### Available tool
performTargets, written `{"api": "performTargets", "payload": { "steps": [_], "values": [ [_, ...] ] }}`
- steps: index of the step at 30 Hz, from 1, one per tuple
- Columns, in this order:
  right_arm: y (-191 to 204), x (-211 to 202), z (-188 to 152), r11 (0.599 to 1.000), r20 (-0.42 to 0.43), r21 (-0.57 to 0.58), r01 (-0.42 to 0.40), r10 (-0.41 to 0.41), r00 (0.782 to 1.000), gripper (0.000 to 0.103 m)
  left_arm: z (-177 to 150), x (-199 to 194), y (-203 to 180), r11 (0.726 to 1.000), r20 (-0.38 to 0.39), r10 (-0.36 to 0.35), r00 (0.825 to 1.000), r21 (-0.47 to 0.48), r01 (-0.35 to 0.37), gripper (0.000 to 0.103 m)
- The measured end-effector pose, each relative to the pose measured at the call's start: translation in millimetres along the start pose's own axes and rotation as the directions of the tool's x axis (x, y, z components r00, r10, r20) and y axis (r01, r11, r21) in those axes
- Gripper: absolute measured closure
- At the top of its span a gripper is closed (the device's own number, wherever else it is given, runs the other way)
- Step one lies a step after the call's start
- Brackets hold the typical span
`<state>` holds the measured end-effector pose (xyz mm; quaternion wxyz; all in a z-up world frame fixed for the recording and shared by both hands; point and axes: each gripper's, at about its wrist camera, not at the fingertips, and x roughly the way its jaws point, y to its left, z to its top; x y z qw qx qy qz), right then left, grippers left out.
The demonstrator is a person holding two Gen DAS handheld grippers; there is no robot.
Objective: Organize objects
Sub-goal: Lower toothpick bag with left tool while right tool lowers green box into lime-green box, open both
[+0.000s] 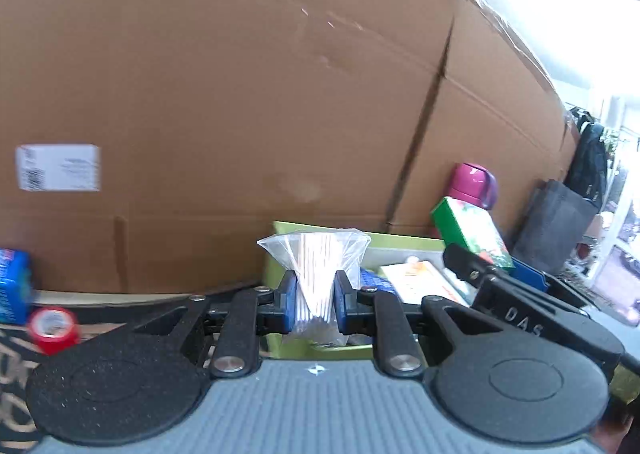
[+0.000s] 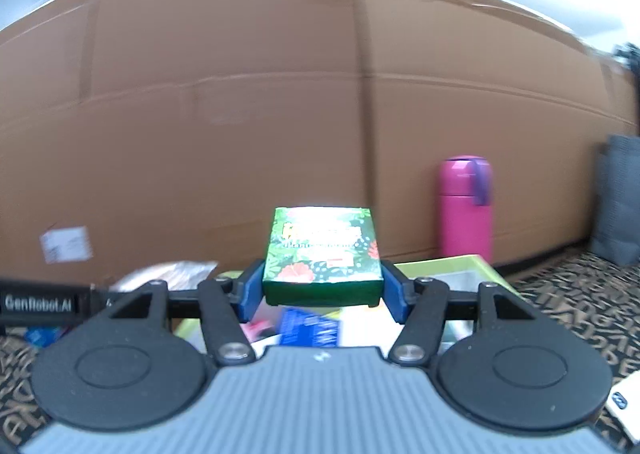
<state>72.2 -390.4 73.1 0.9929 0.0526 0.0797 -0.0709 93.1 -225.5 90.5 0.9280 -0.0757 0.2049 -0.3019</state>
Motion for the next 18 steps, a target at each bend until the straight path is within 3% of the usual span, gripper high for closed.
{"api": "performTargets", "payload": {
  "steps": [4,9,10,11,13,16,18],
  "values": [
    [-28.5,6.2,-2.3,0.995,-0.012,0.089,0.033,-0.032,0.999,0.043,4.8,23.4,-12.1,1.000,-0.003,-0.023,1.000,0.007,0.023,0.084],
    [-42.1,17.9,-10.5,0.994,-0.052,0.078,0.071,-0.067,0.996,0.039,6.5,44.8,-22.6,0.999,0.018,-0.049,0.999,0.018,0.049,0.084],
    [-41.0,23.4,-13.6,0.995,-0.082,0.051,0.084,-0.079,0.993,0.034,3.1,45.4,-24.2,0.998,0.035,-0.048,0.998,0.031,0.047,0.078],
    [-39.5,27.4,-17.0,0.993,-0.101,0.026,0.111,-0.108,0.989,0.022,0.0,44.8,-23.9,0.999,0.039,-0.037,0.999,0.041,0.036,0.055],
    [-36.4,27.1,-19.9,0.985,-0.086,-0.008,0.171,-0.171,0.981,0.016,-3.1,42.5,-22.3,0.999,0.044,-0.013,0.999,0.030,0.012,0.020],
    [-31.3,19.2,-19.2,0.974,-0.026,-0.014,0.227,-0.227,0.974,0.000,-1.9,35.5,-19.1,1.000,0.073,0.003,0.997,0.023,-0.005,0.018],
    [-30.7,15.1,-19.0,0.969,-0.004,-0.002,0.247,-0.247,0.969,0.000,-0.1,31.8,-16.8,1.000,0.076,0.012,0.997,0.005,-0.012,0.017]
  ]
}}
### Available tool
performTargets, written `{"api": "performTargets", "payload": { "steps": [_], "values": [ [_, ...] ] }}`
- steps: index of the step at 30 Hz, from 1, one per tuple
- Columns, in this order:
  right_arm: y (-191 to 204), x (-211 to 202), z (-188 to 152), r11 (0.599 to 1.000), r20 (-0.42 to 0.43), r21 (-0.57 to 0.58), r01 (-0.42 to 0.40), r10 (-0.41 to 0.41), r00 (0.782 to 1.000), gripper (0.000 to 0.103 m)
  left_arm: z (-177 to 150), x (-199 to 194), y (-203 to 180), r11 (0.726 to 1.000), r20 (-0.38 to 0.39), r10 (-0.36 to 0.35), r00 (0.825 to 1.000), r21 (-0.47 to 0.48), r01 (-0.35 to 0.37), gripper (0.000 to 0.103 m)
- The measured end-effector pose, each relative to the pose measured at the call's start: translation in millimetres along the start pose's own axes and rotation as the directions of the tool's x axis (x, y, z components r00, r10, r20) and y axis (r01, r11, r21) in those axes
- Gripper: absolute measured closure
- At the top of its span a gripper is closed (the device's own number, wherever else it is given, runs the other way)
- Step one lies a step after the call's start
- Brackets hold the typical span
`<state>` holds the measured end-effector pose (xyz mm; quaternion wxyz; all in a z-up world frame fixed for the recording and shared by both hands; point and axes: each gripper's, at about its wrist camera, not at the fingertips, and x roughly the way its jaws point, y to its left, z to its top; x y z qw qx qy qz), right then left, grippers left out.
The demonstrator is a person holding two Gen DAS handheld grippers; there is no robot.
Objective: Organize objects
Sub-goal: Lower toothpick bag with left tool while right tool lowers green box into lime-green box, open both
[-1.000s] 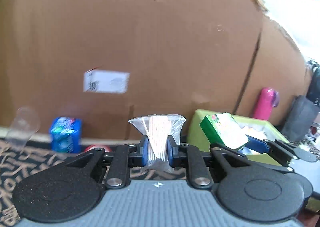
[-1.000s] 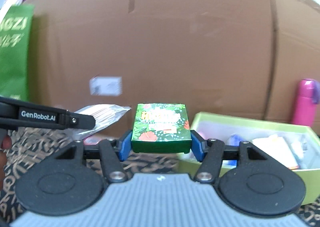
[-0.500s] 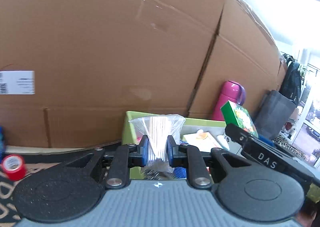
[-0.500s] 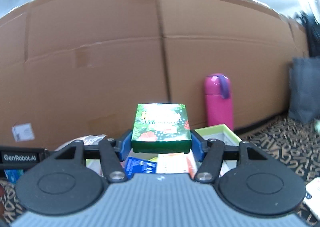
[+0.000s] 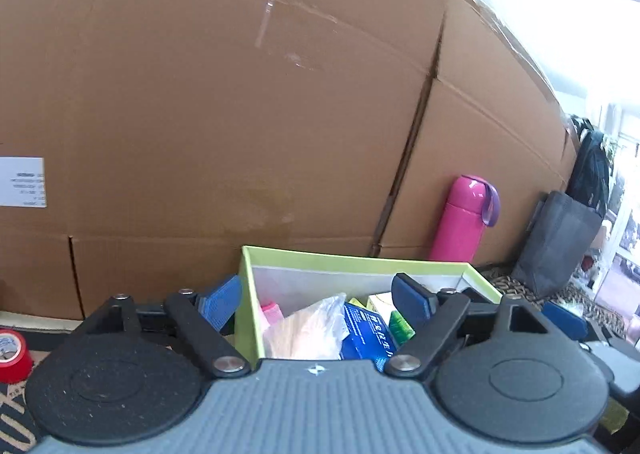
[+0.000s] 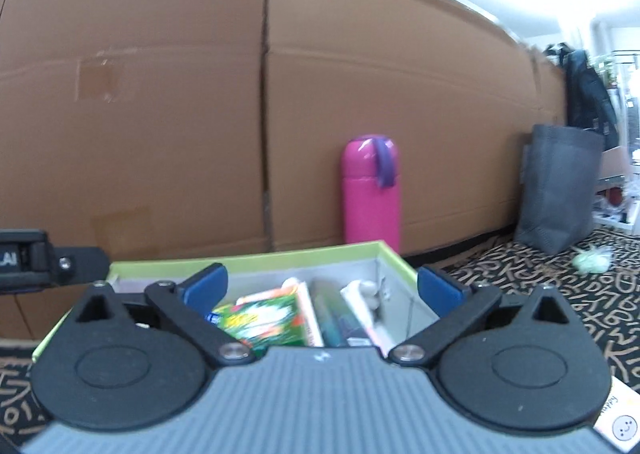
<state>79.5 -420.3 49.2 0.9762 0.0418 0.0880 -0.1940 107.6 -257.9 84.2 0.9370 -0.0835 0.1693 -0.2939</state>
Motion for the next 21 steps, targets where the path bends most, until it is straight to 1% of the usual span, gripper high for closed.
{"api": "performTargets", "payload": {
  "steps": [2,4,7,12,21],
  "values": [
    [-1.7,2.2,-0.7,1.000,-0.011,0.009,-0.010,0.010,1.000,0.000,0.1,-0.3,2.2,1.000,-0.017,0.012,1.000,-0.024,-0.012,0.015],
    [-2.3,5.2,-1.6,1.000,-0.025,0.013,-0.019,0.020,0.999,0.000,0.5,1.0,4.0,0.999,-0.042,0.025,0.999,-0.038,-0.026,0.015],
    [-0.7,3.7,-2.1,1.000,-0.020,0.007,-0.017,0.017,1.000,0.000,0.8,2.5,5.3,0.998,-0.073,0.051,0.996,-0.040,-0.054,0.015],
    [5.6,3.2,-2.0,0.999,-0.023,-0.005,-0.035,0.035,0.999,0.000,2.2,-3.2,6.6,0.994,-0.091,0.109,0.990,-0.017,-0.111,0.015],
    [16.2,0.6,-4.2,0.998,-0.012,-0.037,-0.052,0.052,0.999,0.000,1.5,-11.2,13.4,0.988,-0.115,0.155,0.981,-0.008,-0.157,0.015]
  ]
}}
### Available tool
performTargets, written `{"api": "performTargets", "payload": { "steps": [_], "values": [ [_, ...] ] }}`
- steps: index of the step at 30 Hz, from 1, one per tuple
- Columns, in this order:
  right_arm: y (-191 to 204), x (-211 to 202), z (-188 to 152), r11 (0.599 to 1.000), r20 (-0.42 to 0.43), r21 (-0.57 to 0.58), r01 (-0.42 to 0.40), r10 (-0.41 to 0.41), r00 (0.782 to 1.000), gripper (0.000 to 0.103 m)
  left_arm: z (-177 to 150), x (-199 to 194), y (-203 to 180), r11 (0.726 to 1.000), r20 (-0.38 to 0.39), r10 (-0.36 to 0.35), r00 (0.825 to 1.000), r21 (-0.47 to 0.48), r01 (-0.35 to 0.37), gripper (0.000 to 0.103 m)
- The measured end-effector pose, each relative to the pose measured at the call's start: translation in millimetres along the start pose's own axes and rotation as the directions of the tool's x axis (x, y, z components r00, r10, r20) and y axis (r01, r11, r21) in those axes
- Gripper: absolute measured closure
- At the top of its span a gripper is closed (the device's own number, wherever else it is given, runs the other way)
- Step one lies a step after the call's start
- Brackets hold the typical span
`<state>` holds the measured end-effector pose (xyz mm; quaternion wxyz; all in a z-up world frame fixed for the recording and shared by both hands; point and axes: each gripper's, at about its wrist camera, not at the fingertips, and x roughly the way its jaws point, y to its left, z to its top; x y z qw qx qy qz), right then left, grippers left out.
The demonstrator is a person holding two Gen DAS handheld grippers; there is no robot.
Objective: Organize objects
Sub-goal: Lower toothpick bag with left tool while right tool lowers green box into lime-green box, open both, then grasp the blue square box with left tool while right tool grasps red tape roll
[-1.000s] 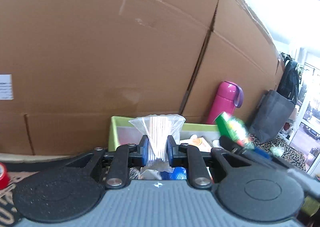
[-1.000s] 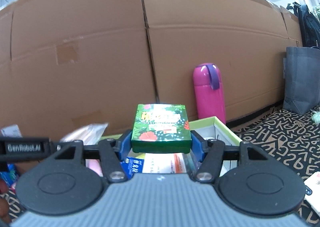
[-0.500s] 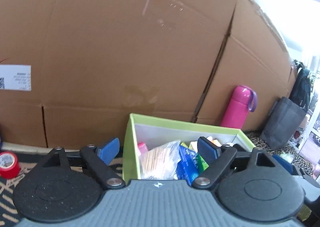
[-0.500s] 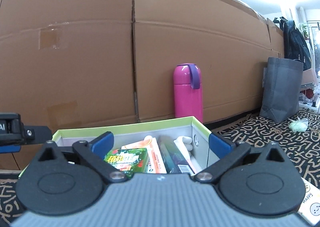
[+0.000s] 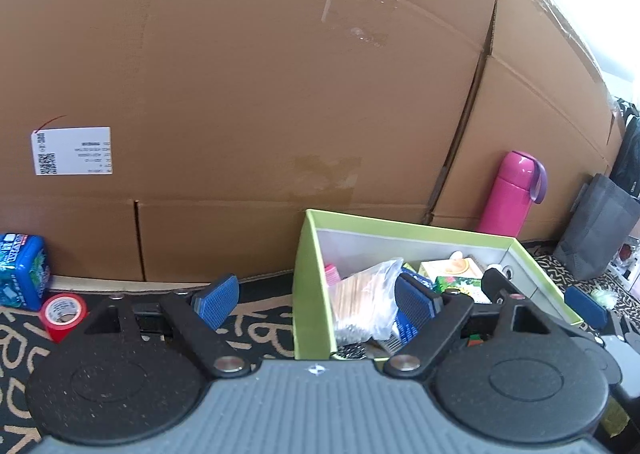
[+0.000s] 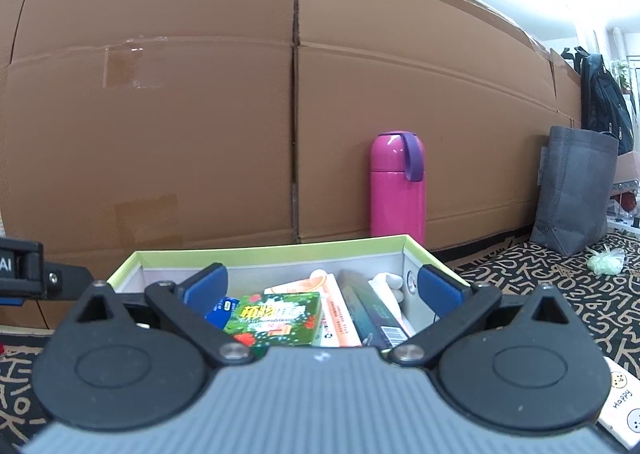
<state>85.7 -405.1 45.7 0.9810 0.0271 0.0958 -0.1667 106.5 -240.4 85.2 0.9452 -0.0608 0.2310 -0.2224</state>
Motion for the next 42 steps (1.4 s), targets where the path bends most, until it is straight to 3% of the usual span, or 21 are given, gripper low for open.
{"api": "performTargets", "payload": {
  "steps": [10,13,15,19,22,27,32,37,42],
  "values": [
    [15.1,-5.5,-1.7,0.999,0.013,-0.033,-0.041,0.041,0.999,0.000,-8.4,-19.8,32.9,0.998,-0.027,0.070,0.997,-0.004,-0.070,0.015],
    [21.9,-11.9,-1.0,0.996,0.029,-0.038,-0.084,0.085,0.996,0.000,-13.9,-31.9,61.5,0.992,-0.027,0.123,0.992,-0.029,-0.124,0.015],
    [28.2,-21.9,-0.2,0.987,0.074,-0.051,-0.155,0.159,0.985,0.000,-17.0,-39.6,83.2,0.987,-0.027,0.159,0.987,-0.037,-0.159,0.015],
    [50.8,-47.0,-2.8,0.939,0.141,-0.129,-0.318,0.335,0.932,0.000,-27.3,-52.4,129.4,0.964,-0.018,0.251,0.968,-0.083,-0.252,0.015],
    [75.4,-64.2,-10.9,0.878,0.132,-0.233,-0.419,0.455,0.880,0.000,-30.1,-53.3,161.2,0.938,-0.039,0.316,0.948,-0.136,-0.318,0.015],
    [122.3,-76.0,-32.5,0.746,-0.021,-0.381,-0.546,0.584,0.812,0.000,-29.3,-56.5,195.9,0.918,-0.063,0.334,0.941,-0.204,-0.339,0.015],
    [159.4,-75.2,-51.1,0.625,-0.227,-0.388,-0.678,0.648,0.727,0.000,-26.4,-53.0,205.3,0.922,-0.067,0.343,0.937,-0.168,-0.349,0.015],
    [187.7,-55.7,-51.7,0.605,-0.346,-0.309,-0.734,0.647,0.679,0.000,-18.6,-67.7,221.9,0.929,-0.040,0.332,0.942,-0.162,-0.334,0.015],
    [226.4,-18.7,-50.2,0.644,-0.417,-0.234,-0.728,0.610,0.674,0.002,-17.9,-81.7,244.7,0.912,-0.042,0.348,0.937,-0.216,-0.348,0.015]
  ]
}}
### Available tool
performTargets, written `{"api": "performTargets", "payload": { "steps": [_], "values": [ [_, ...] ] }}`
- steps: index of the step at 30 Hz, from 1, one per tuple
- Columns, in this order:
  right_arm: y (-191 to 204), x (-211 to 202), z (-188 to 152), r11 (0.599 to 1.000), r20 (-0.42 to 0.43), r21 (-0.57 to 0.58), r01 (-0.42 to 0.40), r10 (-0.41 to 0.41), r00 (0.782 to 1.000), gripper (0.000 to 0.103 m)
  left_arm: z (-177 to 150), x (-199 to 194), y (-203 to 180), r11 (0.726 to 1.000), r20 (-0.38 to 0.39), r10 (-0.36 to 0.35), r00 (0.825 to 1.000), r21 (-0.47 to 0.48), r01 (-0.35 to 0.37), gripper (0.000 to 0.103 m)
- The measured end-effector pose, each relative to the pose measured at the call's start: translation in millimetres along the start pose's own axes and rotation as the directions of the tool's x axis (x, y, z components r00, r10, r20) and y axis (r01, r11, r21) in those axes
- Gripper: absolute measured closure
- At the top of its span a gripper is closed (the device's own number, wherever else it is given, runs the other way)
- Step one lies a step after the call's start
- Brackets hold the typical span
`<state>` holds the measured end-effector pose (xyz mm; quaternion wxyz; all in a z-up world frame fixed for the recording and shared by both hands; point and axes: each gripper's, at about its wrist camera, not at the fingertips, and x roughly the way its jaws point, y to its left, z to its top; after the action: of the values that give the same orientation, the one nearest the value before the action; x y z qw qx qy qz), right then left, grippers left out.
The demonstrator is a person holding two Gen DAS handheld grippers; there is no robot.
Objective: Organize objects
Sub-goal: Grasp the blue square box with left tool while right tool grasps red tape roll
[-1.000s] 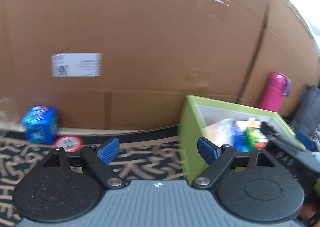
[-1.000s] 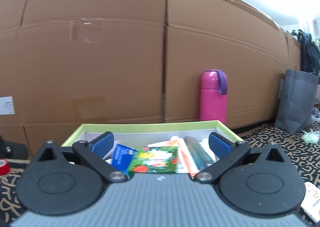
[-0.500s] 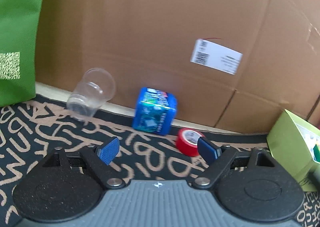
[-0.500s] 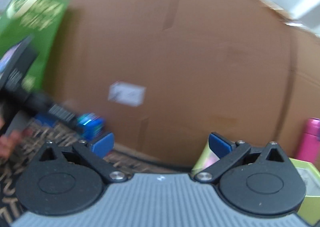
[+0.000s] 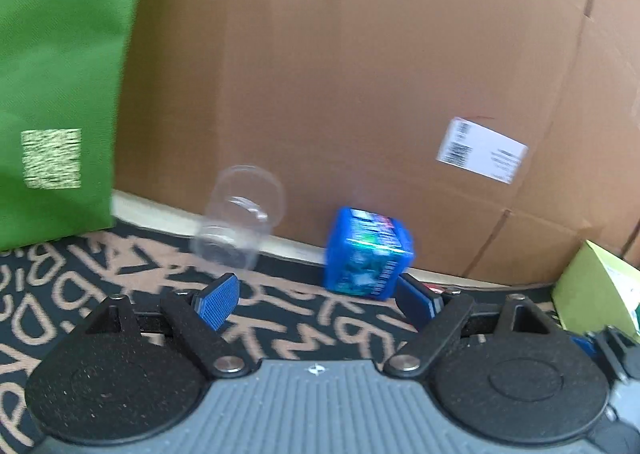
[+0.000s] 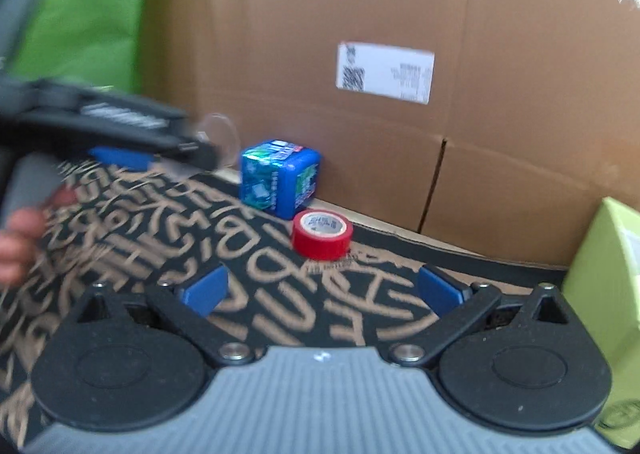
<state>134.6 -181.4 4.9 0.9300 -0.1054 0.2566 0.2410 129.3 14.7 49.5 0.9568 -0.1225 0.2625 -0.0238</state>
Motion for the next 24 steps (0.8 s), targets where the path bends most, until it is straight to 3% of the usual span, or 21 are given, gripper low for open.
{"api": "performTargets", "payload": {
  "steps": [2,7,11,18,24],
  "values": [
    [0.4,22.9,6.8,1.000,-0.032,0.024,0.016,-0.015,0.999,0.005,2.4,-0.2,7.3,1.000,-0.001,0.010,1.000,-0.018,-0.010,0.015],
    [-2.7,60.8,17.6,0.996,-0.111,0.091,0.008,0.002,0.994,0.019,4.4,1.9,12.4,0.996,-0.025,-0.049,0.998,-0.076,0.047,0.015],
    [-5.4,54.0,13.7,0.994,-0.091,0.107,-0.001,0.011,0.996,0.059,-2.2,6.2,-6.1,0.999,-0.038,-0.050,0.998,0.012,0.050,0.015],
    [-6.3,-1.6,-20.7,0.997,-0.083,0.050,-0.052,0.056,0.995,0.058,-9.4,11.5,-31.3,0.997,0.001,-0.064,0.998,0.037,0.064,0.015],
    [-7.7,-3.0,-21.0,0.997,-0.087,0.049,-0.053,0.057,0.995,0.058,-3.4,40.0,-57.0,0.995,0.045,0.024,0.999,0.097,-0.028,0.015]
  ]
}}
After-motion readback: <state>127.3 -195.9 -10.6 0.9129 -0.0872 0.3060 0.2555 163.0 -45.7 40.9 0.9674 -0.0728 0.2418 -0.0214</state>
